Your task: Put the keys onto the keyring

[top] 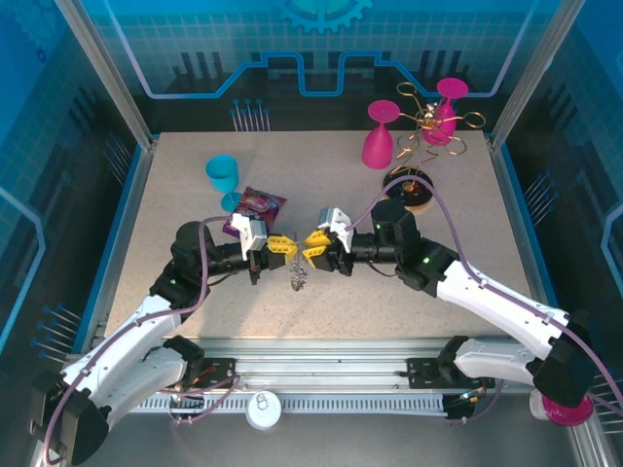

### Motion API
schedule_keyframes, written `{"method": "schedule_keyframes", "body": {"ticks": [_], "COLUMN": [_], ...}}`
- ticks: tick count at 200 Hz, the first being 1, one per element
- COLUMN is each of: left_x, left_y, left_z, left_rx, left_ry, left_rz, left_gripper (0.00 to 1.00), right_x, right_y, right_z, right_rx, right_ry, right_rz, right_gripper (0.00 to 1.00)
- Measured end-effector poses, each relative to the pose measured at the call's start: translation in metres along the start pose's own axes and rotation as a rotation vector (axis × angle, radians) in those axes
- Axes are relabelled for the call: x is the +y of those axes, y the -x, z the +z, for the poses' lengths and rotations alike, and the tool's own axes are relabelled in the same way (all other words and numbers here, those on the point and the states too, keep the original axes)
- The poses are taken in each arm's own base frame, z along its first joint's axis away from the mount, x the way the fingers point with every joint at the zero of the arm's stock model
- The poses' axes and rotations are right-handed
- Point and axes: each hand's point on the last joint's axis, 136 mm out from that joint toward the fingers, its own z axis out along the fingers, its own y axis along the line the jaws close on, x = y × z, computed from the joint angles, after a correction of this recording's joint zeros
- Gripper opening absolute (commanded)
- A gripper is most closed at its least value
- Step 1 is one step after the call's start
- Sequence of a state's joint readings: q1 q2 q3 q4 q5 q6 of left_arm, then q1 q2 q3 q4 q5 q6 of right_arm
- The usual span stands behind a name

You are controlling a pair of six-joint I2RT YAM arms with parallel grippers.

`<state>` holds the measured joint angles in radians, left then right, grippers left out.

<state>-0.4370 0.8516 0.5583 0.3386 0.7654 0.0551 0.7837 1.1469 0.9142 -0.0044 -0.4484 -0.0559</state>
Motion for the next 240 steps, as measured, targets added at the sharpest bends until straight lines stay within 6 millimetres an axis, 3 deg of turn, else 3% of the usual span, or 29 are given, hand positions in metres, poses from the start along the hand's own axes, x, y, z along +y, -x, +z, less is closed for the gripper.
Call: {"method": "schedule_keyframes", "body": {"ticks": [53,79,100,122,131,192,240], "left_x": [-0.001,-0.001,0.0,0.001,0.004,0.011,0.01], "left_y": [-0.004,-0.004,-0.004,-0.003,-0.003,0.001,-0.01], "left_z": [0.002,0.003,0.003,0.003,0.003,0.001,0.0], "left_rx": [0.009,0.011,0.01,0.009,0.012,0.11,0.164], "left_ry": [-0.02,-0.019,-0.019,-0.009,0.01,0.058,0.048], "left_rz": [-0.01,-0.012,-0.011,-0.006,-0.006,0.088,0.102], "left_gripper": [0.0,0.0,0.0,0.28,0.32,0.29,0.24], "right_x": [0.002,0.003,0.002,0.002,0.003,-0.004,-0.005], "right_y": [0.003,0.002,0.003,0.004,0.004,0.017,0.0], "right_z": [0.004,0.005,0.004,0.004,0.003,-0.004,0.001], "right_rx": [-0.018,-0.019,-0.02,-0.007,0.007,0.205,0.392], "right_ry": [0.028,0.046,0.056,0.065,0.065,0.015,0.001], "right_rz": [0.009,0.016,0.027,0.029,0.025,-0.089,-0.162], "right_gripper": [0.18,0.0,0.0,0.0,0.0,0.0,0.0]}}
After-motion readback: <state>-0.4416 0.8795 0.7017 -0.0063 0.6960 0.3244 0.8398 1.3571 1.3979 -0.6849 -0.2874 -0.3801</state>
